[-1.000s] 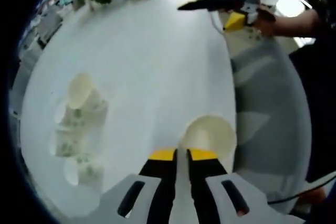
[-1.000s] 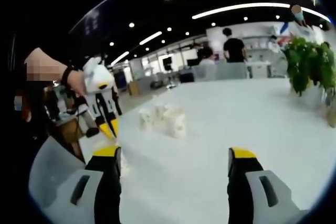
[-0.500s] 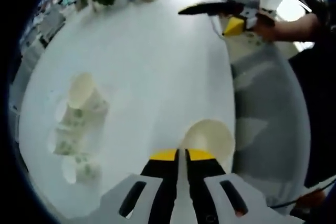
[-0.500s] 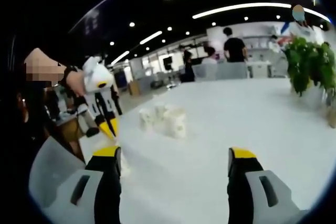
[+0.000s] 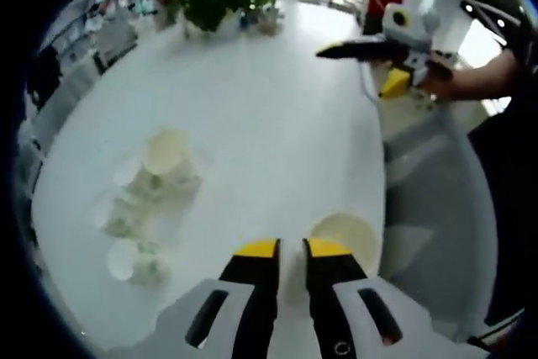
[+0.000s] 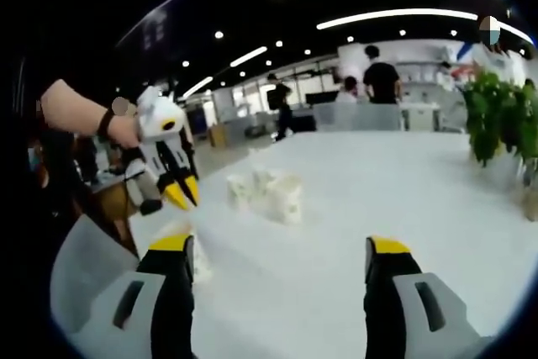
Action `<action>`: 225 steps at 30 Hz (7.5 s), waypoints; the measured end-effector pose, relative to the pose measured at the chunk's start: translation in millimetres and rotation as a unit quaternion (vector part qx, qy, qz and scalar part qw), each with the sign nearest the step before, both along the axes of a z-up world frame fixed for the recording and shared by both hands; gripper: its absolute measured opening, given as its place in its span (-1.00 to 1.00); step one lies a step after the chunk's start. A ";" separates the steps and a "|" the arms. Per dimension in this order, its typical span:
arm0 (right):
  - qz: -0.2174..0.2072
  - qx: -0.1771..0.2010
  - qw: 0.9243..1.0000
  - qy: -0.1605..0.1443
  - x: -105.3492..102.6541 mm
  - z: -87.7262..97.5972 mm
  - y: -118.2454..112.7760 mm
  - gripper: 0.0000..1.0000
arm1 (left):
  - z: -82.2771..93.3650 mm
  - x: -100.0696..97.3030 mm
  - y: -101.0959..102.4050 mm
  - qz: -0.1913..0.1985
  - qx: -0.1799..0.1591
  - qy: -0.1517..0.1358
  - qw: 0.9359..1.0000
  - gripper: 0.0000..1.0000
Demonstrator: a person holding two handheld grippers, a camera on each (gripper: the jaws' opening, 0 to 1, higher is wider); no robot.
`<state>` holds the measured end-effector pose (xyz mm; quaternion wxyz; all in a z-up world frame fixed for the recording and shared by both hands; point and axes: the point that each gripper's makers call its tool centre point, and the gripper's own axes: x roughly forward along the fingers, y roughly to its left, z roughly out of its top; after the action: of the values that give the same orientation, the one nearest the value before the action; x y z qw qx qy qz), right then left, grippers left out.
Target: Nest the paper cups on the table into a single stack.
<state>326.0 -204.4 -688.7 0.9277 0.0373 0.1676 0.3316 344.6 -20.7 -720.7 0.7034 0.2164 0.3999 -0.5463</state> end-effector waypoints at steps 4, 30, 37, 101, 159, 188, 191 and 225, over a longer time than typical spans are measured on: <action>0.001 -0.007 1.000 -0.002 1.3 4.5 -0.7 0.62 | 8.8 12.0 1.8 0.030 -0.044 -0.034 0.998 -0.88; 0.029 -0.025 0.999 -0.011 -0.5 12.7 18.4 0.62 | 25.3 12.3 32.8 0.112 -0.131 -0.113 0.979 0.08; 0.039 -0.031 0.999 -0.008 -4.6 14.1 24.7 0.61 | 38.9 17.8 40.8 0.135 -0.152 -0.149 0.968 0.44; 0.095 -0.082 0.992 -0.006 25.4 15.1 61.0 0.59 | 10.1 -2.4 139.2 0.237 -0.190 -0.174 0.937 0.90; 0.131 -0.082 0.988 0.008 172.4 -89.7 134.9 0.49 | 6.8 15.0 185.3 0.324 -0.219 -0.216 0.895 0.72; 0.160 -0.081 0.984 -0.008 177.6 -94.0 156.1 -0.14 | -6.2 5.4 187.9 0.320 -0.202 -0.200 0.904 0.76; 0.161 -0.078 0.984 -0.008 176.6 -94.0 156.2 -0.18 | -6.4 5.4 188.5 0.321 -0.202 -0.199 0.904 0.74; 0.143 -0.026 0.987 -0.070 132.0 5.4 138.6 -0.23 | 13.6 -11.3 166.0 0.285 -0.213 -0.208 0.911 0.74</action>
<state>458.0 -65.8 -683.3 0.8810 -0.0340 0.1146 0.4578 333.2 145.3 -707.1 0.9258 0.0470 0.1632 -0.3376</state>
